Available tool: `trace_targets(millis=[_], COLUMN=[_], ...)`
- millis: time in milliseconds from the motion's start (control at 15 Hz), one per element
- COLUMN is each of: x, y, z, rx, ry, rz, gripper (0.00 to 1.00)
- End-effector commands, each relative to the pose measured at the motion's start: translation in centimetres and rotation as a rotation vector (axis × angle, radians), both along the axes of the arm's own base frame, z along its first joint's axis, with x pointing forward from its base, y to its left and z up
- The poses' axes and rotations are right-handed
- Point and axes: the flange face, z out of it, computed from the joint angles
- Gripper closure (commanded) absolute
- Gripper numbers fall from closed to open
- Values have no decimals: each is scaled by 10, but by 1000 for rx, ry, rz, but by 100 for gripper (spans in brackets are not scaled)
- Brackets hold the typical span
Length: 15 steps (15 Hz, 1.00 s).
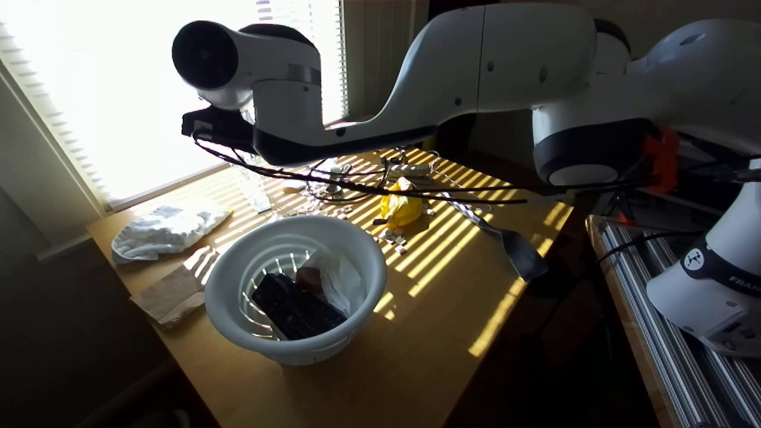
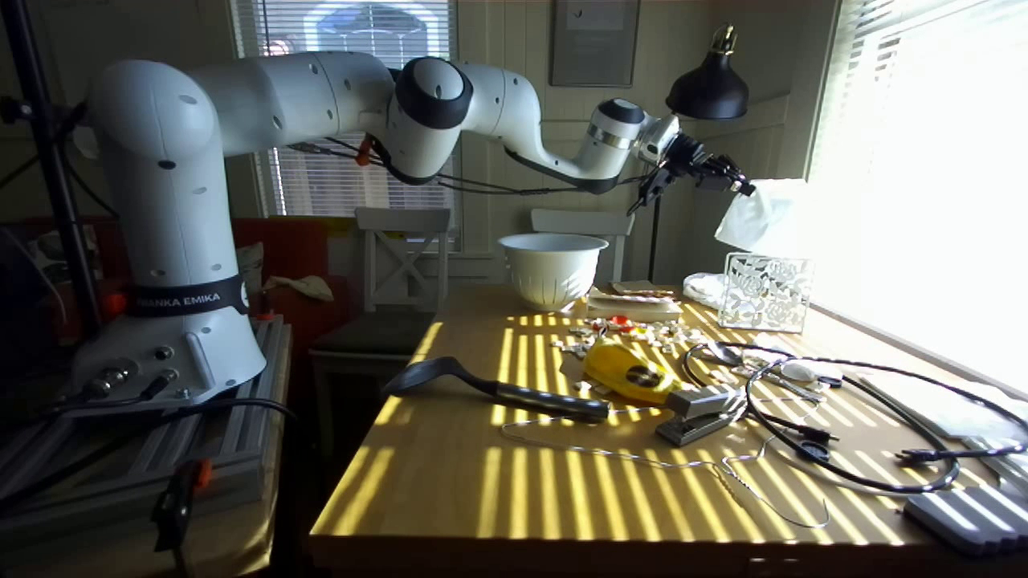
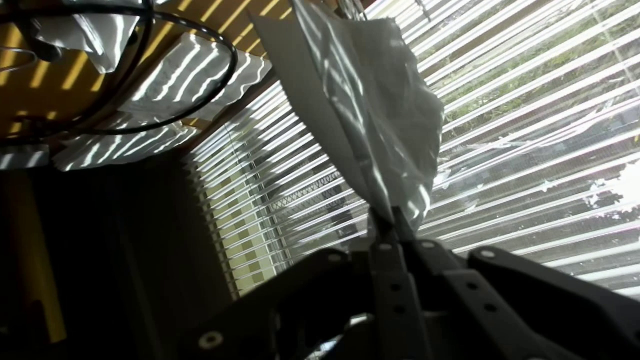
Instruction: Pick up the tissue, then place it on the white stand
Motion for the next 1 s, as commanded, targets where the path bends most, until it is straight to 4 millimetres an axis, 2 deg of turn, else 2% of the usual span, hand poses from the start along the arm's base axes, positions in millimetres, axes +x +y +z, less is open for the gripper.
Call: trace_targets(millis=[0,933], x=[2,1], y=[8,-3], z=[1,-27], rx=[-11,39], ry=[-41,-20], rz=[25,-14], gripper=[100,100])
